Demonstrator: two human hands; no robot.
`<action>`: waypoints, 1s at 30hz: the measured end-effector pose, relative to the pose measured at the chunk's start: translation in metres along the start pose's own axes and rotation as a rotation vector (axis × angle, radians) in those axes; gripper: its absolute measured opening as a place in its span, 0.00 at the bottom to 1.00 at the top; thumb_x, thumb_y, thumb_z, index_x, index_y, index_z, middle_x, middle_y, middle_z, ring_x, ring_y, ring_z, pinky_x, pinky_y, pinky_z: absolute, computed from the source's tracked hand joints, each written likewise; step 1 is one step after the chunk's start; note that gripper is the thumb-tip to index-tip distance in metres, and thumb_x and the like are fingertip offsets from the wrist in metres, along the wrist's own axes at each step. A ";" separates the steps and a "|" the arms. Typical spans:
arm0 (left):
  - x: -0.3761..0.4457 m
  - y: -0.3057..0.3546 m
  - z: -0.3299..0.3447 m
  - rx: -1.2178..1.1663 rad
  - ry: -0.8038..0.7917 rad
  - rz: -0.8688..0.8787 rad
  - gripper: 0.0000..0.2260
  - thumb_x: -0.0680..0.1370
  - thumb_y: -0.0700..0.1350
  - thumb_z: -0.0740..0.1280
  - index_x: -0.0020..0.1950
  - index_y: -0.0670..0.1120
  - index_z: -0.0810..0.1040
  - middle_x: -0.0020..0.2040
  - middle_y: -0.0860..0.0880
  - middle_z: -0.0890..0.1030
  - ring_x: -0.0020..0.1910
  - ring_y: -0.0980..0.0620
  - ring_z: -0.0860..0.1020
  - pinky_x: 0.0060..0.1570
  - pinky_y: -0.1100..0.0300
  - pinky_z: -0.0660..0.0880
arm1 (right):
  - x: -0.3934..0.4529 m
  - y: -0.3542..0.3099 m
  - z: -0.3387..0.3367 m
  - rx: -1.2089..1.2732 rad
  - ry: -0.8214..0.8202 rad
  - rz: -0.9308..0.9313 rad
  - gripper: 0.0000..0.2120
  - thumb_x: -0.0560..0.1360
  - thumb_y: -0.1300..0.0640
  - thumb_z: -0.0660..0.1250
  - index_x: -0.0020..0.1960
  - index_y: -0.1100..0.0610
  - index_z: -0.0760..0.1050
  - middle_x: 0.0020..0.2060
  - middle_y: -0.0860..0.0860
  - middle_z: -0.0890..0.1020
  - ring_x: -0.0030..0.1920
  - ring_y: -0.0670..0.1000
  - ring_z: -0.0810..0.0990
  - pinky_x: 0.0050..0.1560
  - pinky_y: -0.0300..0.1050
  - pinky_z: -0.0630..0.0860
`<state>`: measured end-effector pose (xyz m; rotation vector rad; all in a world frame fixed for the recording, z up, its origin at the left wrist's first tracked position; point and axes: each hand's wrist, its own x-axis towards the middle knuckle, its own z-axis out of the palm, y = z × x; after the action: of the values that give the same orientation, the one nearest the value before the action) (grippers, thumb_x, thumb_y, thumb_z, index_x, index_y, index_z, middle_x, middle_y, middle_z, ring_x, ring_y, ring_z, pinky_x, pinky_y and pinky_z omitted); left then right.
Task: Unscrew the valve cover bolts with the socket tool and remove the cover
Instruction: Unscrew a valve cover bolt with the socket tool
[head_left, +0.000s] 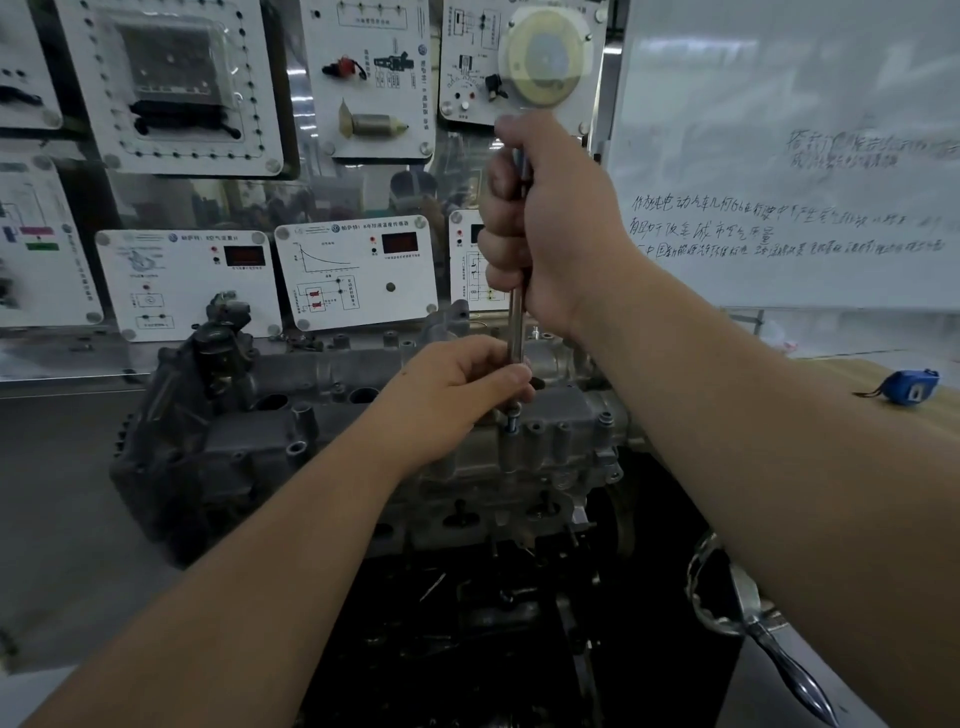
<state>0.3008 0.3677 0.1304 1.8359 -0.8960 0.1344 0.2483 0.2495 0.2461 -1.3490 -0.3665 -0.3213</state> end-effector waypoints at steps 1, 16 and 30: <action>0.001 0.000 0.002 0.013 0.022 0.000 0.09 0.71 0.65 0.67 0.46 0.64 0.82 0.46 0.56 0.87 0.48 0.56 0.85 0.58 0.48 0.81 | 0.000 0.001 0.000 -0.010 0.031 -0.003 0.20 0.82 0.50 0.59 0.31 0.51 0.64 0.23 0.47 0.62 0.23 0.49 0.56 0.28 0.41 0.56; -0.001 0.001 -0.001 -0.077 -0.023 -0.016 0.05 0.78 0.52 0.69 0.48 0.60 0.85 0.48 0.54 0.88 0.50 0.56 0.85 0.54 0.59 0.82 | 0.000 -0.003 0.004 -0.071 -0.088 -0.052 0.22 0.82 0.54 0.57 0.29 0.50 0.63 0.23 0.46 0.60 0.24 0.49 0.53 0.26 0.39 0.54; 0.001 0.002 0.000 -0.066 -0.013 -0.045 0.08 0.74 0.60 0.70 0.49 0.61 0.84 0.48 0.55 0.88 0.49 0.56 0.85 0.57 0.53 0.82 | -0.002 0.006 0.005 -0.010 0.152 -0.143 0.20 0.80 0.55 0.57 0.29 0.51 0.61 0.24 0.47 0.61 0.25 0.49 0.55 0.29 0.43 0.54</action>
<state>0.3000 0.3668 0.1323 1.7962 -0.8574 0.0638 0.2492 0.2559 0.2410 -1.3013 -0.3353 -0.5422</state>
